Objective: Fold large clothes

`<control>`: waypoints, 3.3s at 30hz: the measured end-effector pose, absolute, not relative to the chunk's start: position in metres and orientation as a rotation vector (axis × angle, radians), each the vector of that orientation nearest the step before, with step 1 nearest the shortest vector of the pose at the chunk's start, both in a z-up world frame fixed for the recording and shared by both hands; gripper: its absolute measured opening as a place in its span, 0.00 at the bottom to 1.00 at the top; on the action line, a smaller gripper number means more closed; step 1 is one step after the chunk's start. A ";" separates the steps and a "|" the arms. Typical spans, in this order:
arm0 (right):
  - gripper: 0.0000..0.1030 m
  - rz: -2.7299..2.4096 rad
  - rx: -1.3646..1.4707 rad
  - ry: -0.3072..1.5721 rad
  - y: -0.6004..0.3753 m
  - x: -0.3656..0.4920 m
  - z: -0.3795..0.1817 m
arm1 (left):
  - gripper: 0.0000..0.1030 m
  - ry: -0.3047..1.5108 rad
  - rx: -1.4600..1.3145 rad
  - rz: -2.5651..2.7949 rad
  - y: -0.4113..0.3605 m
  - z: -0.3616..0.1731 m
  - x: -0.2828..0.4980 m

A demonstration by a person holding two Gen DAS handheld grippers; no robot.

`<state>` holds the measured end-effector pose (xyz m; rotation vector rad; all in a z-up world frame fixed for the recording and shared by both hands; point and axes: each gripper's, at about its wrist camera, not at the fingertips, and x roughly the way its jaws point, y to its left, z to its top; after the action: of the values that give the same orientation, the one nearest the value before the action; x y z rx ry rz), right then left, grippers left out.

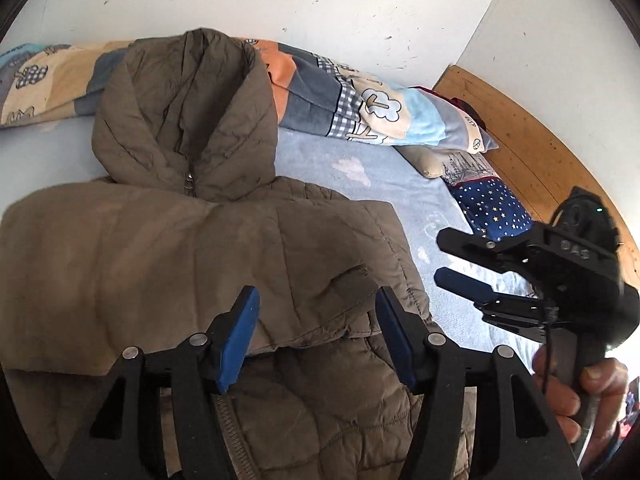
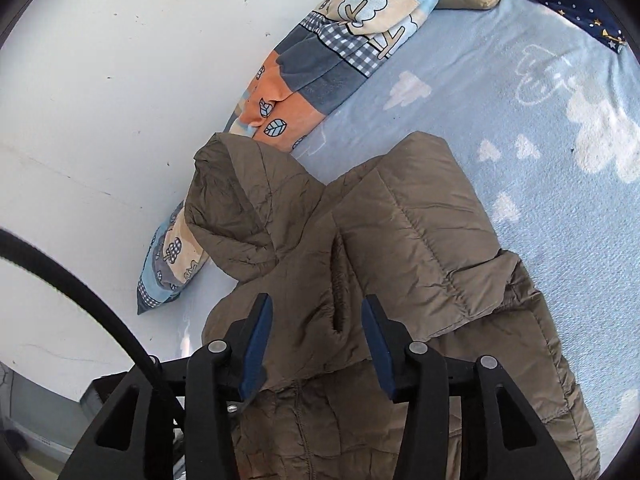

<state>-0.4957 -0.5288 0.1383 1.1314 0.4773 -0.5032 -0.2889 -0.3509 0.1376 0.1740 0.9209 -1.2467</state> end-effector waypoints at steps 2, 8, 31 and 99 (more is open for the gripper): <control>0.55 -0.492 1.133 0.485 -0.526 -0.490 0.135 | 0.64 0.931 0.179 -1.204 -0.326 0.153 -0.279; 0.55 -0.509 1.172 0.545 -0.525 -0.475 0.109 | 0.66 1.070 -0.093 -0.976 -0.220 0.137 -0.197; 0.18 -0.551 1.051 0.536 -0.510 -0.441 0.100 | 0.58 1.260 -0.478 -0.793 -0.176 0.058 -0.106; 0.29 -0.623 0.673 0.780 -0.479 -0.393 0.103 | 0.58 0.894 0.136 -0.703 -0.264 0.110 -0.145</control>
<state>-0.3931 -0.4789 0.1030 0.6729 0.7796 -0.6233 -0.1447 -0.2638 0.1099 0.1357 0.8942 -0.7029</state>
